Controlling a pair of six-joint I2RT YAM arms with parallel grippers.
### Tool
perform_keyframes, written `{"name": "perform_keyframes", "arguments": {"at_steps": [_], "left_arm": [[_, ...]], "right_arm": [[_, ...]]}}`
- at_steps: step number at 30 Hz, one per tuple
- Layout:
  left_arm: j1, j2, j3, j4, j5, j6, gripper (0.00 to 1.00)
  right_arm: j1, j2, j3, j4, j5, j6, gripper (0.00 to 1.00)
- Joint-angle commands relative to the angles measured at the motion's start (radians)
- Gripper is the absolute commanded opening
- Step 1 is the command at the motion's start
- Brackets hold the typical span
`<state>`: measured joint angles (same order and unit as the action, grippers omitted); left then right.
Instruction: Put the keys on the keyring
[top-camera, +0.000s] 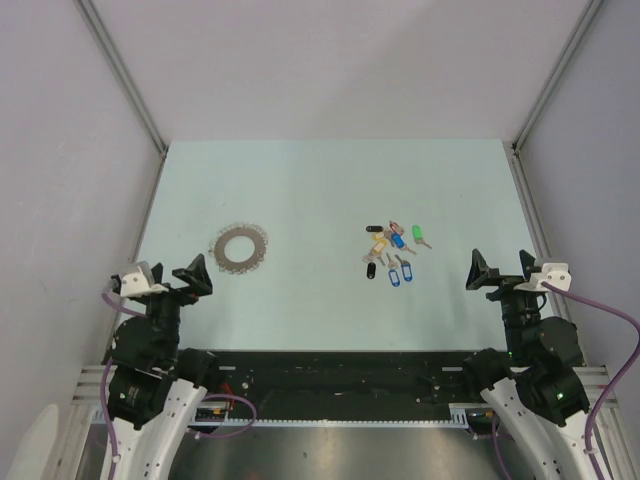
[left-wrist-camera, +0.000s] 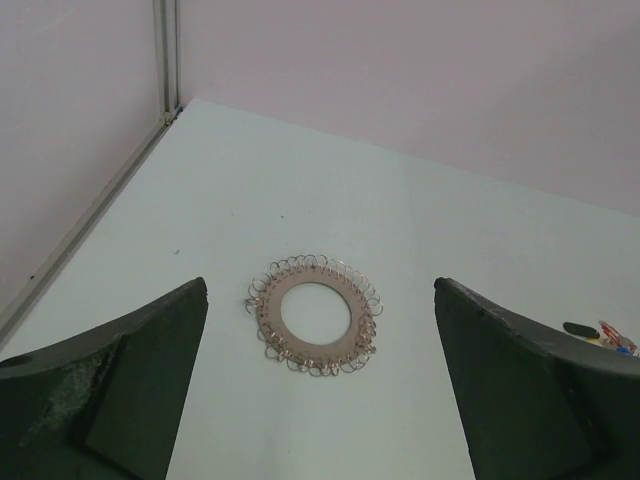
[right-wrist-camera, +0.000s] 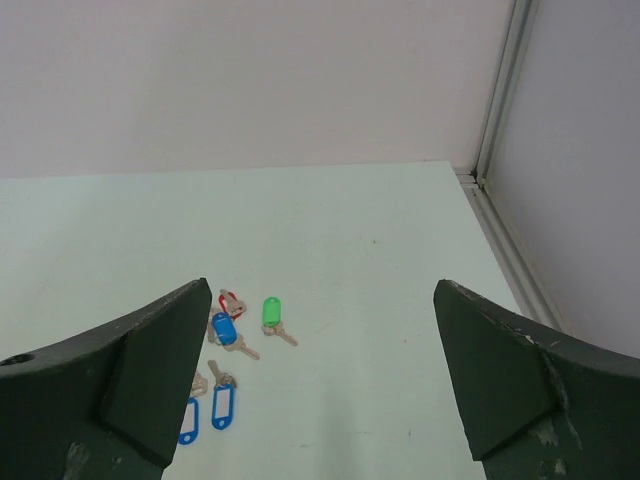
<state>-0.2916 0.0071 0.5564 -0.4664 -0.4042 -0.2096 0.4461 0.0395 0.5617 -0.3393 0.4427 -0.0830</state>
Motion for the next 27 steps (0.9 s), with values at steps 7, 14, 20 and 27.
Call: {"name": "perform_keyframes", "arguments": {"at_steps": [7,14,20,27], "left_arm": [[0.008,0.076,0.020,-0.003,0.021,-0.005,1.00],[0.008,0.183,0.040,-0.032,0.021,-0.022,1.00],[0.008,0.290,0.056,-0.043,0.022,-0.051,1.00],[0.008,0.540,0.097,-0.014,0.120,-0.117,1.00]], "right_arm": [[0.005,-0.010,0.038,0.002,0.067,0.002,1.00],[0.002,-0.010,0.033,0.000,0.079,0.003,1.00],[0.002,-0.010,0.021,0.011,0.076,-0.001,1.00],[0.003,-0.010,0.020,0.013,0.051,0.002,1.00]]}}
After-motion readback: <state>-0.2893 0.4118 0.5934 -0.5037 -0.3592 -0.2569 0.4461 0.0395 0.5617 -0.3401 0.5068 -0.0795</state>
